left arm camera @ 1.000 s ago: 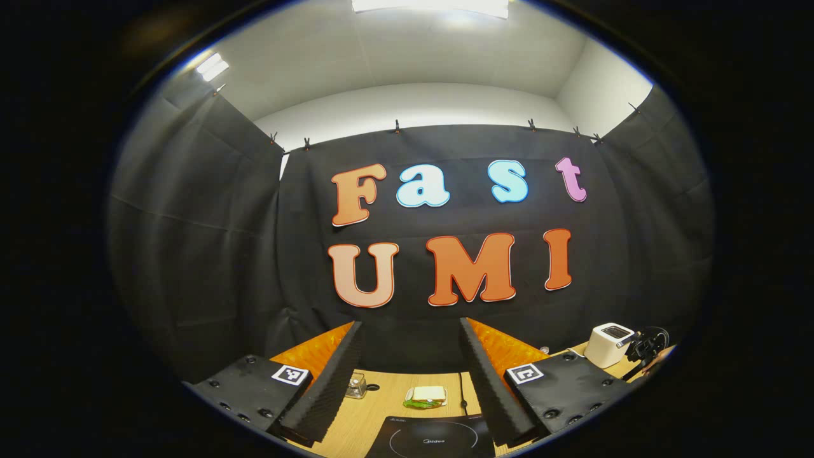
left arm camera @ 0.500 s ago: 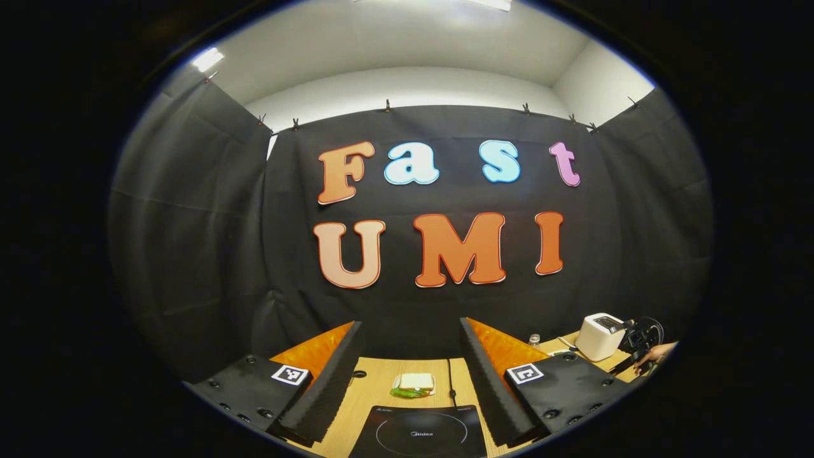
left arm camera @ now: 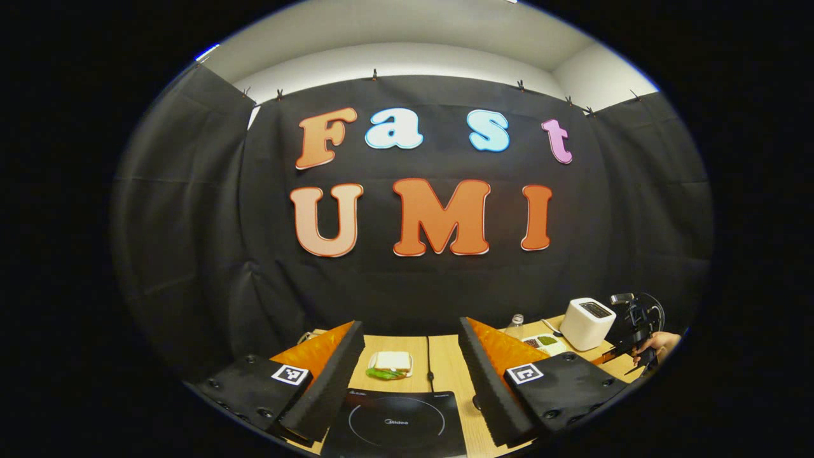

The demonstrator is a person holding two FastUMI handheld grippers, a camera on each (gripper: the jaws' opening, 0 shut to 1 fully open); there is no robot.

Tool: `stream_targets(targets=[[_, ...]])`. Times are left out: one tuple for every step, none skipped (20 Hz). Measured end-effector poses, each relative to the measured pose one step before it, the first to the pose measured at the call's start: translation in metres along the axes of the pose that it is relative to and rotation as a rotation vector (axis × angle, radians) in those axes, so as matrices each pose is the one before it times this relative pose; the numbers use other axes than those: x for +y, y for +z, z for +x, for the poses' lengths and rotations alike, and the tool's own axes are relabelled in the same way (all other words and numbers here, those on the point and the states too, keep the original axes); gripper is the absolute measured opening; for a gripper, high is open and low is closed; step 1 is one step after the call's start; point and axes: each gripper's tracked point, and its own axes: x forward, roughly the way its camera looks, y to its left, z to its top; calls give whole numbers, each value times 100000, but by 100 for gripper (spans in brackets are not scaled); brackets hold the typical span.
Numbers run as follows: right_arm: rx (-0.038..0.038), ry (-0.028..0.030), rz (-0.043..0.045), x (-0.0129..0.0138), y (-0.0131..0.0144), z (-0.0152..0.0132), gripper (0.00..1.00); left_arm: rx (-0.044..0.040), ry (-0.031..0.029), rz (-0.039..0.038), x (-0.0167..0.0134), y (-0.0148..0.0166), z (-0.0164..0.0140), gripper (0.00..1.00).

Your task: First push the handle of the pot to place it horizontally, then grasp the pot with both hands and set it on the induction cooktop.

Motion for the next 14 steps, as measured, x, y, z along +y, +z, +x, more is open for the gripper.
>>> stream_targets(targets=[[-155, 1173, -1137, 503, 218, -364, 4, 3337, -2040, -636, -883, -938, 717, 97], [-416, 1220, -1008, 338, 375, -365, 9, 3789, -2208, -290, -790, -1052, 626, 97], [-1202, 1326, -707, 368, 429, -161, 12, 3764, -2076, -240, -861, -1156, 624, 98], [-671, 791, -357, 256, 422, -50, 23, 3601, -2249, -230, -1120, -945, 656, 98], [-171, 540, -689, 220, 168, -61, 28, 3771, -2690, -440, -1040, -973, 843, 98], [235, 558, -1162, 399, -153, -48, 33, 4286, -2323, -65, -895, -909, 777, 98], [-335, 213, -953, 238, 107, 118, 35, 3535, -1798, -71, -760, -738, 820, 98], [-149, 19, -689, 91, 150, 81, 42, 2503, -974, -124, -588, -463, 740, 98], [-476, -7, -407, 118, 186, 200, 45, 2833, -482, 45, -519, -603, 992, 98], [-420, -122, -728, -42, 47, 234, 53, 2980, -582, -81, -615, -926, 959, 97], [-486, -862, -882, -149, 68, 228, 57, 3418, -617, -198, -636, -1026, 1095, 98], [-7, -1427, -1246, -546, -27, 210, 67, 3863, -884, -165, -594, -1092, 1058, 98], [180, -1409, -1021, -267, -93, 270, 71, 3646, -517, -398, -459, -1080, 1060, 97], [449, -691, -838, -207, -96, -62, 73, 3907, -856, -89, -699, -1207, 1022, 98]])
